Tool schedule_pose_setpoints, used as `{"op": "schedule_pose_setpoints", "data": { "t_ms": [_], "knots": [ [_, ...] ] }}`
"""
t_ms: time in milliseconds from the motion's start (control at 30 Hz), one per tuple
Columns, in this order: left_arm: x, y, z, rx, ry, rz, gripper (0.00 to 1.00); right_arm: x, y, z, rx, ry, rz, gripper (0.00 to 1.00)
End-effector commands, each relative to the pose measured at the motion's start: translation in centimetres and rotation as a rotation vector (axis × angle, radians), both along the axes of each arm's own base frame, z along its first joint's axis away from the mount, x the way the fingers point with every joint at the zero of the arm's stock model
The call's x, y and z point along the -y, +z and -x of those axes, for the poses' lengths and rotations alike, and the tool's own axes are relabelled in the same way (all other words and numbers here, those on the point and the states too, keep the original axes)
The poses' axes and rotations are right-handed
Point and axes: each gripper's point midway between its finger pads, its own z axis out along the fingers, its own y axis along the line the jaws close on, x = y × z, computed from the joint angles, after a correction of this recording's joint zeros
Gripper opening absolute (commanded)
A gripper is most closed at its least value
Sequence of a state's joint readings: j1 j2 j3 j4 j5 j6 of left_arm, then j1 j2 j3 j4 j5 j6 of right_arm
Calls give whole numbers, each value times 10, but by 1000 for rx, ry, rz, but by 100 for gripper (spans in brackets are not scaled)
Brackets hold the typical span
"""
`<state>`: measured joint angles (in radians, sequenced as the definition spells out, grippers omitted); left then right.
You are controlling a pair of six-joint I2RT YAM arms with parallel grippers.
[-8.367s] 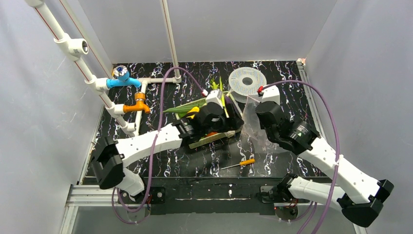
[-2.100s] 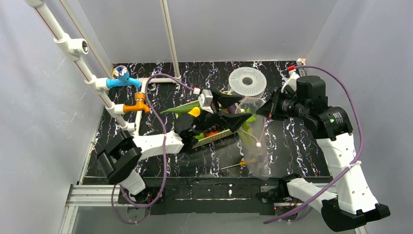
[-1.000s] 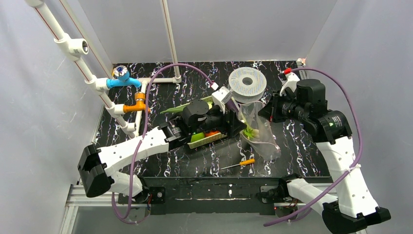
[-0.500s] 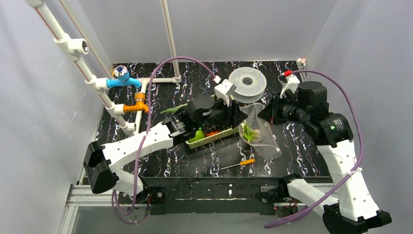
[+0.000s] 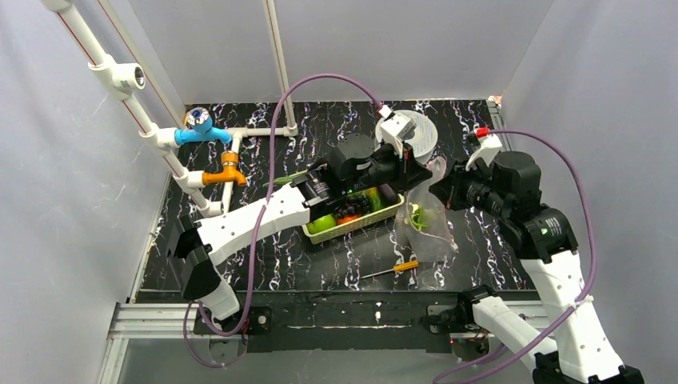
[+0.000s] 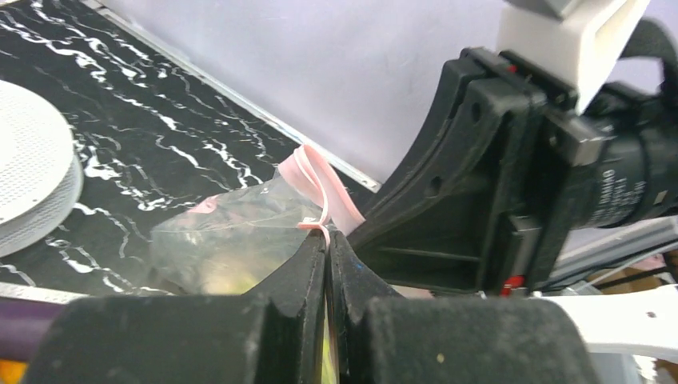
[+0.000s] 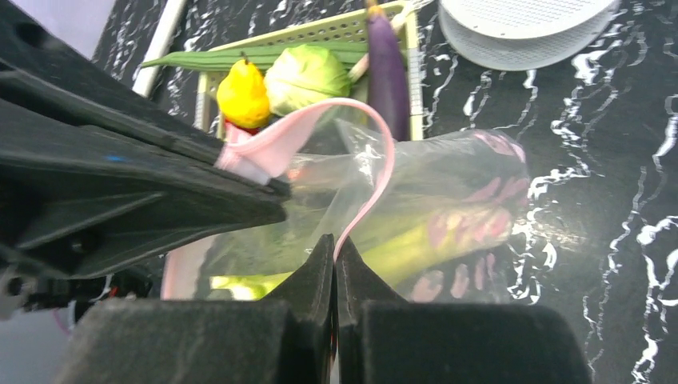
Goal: Place the food in the zip-top bag and seal the zipper
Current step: Adjust the zipper food storage bag at the center of the board.
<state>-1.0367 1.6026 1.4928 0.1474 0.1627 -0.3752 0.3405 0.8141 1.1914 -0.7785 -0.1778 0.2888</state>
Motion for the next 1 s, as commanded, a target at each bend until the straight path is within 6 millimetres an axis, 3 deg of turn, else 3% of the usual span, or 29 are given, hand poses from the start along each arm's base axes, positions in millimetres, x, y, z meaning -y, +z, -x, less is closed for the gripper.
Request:
{"op": "schedule_pose_setpoints", "data": {
  "t_ms": [0, 167, 300, 400, 500, 567, 700, 767, 833, 900, 967],
  "knots": [
    [7, 48, 16, 11, -79, 144, 0, 16, 14, -15, 147, -131, -35, 1],
    [-4, 32, 2, -5, 10, 81, 0, 34, 10, -15, 181, -230, -31, 1],
    [-16, 54, 11, -21, -11, 93, 0, 55, 19, -11, 181, -337, 1, 1],
    [-19, 62, 13, -37, 0, 128, 0, 41, 41, -1, 158, -265, -51, 1],
    [-12, 53, 10, -105, 5, 124, 0, 9, 66, 14, 145, -99, -174, 1],
    [-2, 51, 13, -171, -17, 133, 0, 0, 72, 17, 130, -58, -205, 1],
    [8, 75, 25, -244, -97, 207, 0, 14, 56, 4, 102, -137, -124, 1],
    [6, 80, 21, -236, -74, 228, 0, 22, 51, 1, 94, -174, -81, 1],
    [0, 66, 1, -246, 20, 208, 0, 31, 55, 1, 113, -205, -50, 1],
    [-8, 40, -20, -365, 98, 171, 0, 39, 65, 3, 151, -232, -34, 2],
    [-5, 35, -17, -501, 54, 194, 0, 41, 71, 7, 163, -236, -33, 3]
  ]
}}
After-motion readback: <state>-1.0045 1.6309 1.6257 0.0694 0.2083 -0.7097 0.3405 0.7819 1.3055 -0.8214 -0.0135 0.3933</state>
